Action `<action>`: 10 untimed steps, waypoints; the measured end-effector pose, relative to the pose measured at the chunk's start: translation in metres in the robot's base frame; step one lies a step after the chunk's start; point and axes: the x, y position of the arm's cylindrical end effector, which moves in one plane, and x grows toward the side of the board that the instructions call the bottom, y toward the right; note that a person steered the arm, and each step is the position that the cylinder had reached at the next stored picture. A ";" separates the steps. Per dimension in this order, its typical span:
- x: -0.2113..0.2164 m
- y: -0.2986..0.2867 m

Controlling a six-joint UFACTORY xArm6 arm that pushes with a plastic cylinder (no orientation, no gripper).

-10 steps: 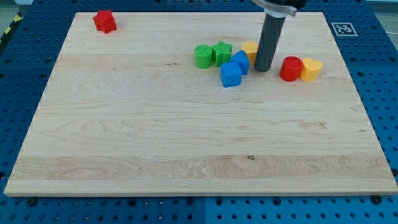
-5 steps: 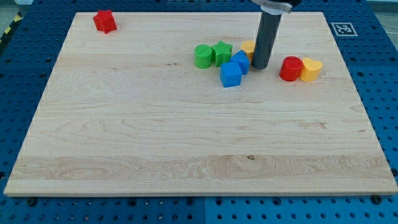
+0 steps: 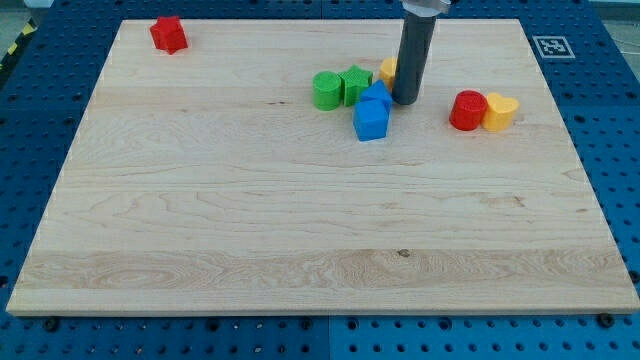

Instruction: Move the yellow hexagon to the top right of the blue triangle

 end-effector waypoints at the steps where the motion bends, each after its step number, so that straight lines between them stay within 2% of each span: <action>1: -0.007 0.015; 2: -0.008 0.019; 5: -0.053 0.020; 9: -0.057 0.006; 10: -0.042 0.035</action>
